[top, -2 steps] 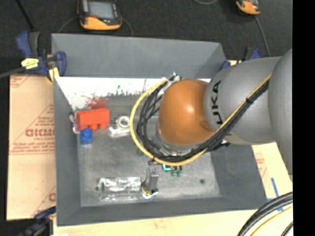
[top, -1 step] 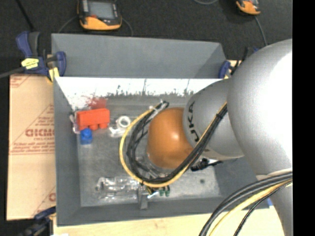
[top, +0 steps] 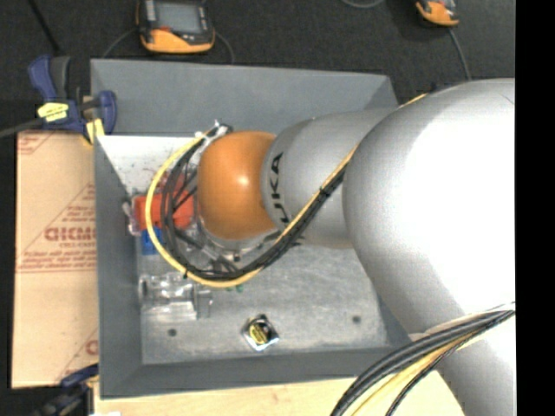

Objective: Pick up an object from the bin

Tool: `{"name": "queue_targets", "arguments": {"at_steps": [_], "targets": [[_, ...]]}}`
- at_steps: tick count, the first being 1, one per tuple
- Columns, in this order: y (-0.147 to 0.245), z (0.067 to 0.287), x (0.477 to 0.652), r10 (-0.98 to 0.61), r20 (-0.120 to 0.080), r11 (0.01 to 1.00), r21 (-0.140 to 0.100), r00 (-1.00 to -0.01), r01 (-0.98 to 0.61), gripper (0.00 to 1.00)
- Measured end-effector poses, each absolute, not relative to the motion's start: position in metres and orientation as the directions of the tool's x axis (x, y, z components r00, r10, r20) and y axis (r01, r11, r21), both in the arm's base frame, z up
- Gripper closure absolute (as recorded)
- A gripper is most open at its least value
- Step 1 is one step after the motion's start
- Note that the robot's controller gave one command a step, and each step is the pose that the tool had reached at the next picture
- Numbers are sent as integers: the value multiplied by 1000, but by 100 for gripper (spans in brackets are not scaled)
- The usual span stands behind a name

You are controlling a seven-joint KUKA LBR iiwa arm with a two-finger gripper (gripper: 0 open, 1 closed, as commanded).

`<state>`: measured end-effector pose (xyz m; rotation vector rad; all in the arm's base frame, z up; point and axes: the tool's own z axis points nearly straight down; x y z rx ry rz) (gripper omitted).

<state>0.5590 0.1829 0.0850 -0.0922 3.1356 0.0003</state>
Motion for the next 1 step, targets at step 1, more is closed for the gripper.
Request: {"name": "queue_targets", "arguments": {"at_steps": [1], "targets": [[196, 77, 561, -396, 3, 918, 3, -918, -396, 0]]}}
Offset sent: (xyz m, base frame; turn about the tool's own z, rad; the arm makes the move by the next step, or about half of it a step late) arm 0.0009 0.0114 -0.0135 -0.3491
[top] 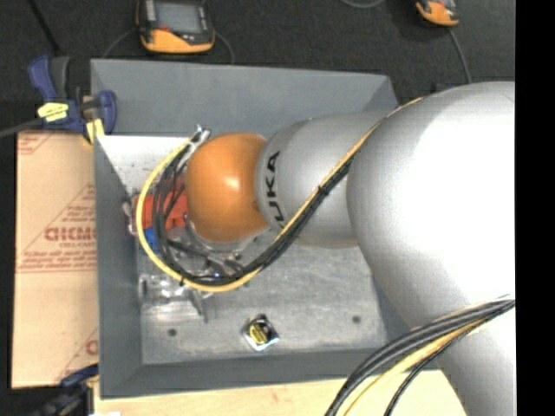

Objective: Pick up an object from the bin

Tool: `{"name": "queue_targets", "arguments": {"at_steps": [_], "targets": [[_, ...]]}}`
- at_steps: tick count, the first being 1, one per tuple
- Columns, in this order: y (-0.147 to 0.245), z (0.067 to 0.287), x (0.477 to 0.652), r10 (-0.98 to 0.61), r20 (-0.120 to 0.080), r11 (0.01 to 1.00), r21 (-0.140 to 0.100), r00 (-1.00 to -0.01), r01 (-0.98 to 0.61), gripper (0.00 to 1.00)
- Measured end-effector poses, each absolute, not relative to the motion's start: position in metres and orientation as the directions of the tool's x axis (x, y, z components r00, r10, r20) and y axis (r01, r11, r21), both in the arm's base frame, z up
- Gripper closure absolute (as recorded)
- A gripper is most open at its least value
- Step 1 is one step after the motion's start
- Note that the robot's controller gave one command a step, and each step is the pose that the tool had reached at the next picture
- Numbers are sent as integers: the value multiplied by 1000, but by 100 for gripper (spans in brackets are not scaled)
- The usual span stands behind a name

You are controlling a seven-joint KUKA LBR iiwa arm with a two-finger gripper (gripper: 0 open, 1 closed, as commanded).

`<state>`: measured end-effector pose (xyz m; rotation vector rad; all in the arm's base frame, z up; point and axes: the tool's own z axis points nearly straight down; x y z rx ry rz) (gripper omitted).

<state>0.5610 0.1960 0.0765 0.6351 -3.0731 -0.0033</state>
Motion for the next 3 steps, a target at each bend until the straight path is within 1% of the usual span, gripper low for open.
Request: {"name": "queue_targets", "arguments": {"at_steps": [1, 2, 3], "targets": [[194, 78, 563, -391, -3, 921, 0, -921, -391, 100], [204, 198, 567, -399, -9, 917, -2, -917, -399, 100], [163, 226, 551, -841, -2, 541, -2, -541, -841, 100]]}}
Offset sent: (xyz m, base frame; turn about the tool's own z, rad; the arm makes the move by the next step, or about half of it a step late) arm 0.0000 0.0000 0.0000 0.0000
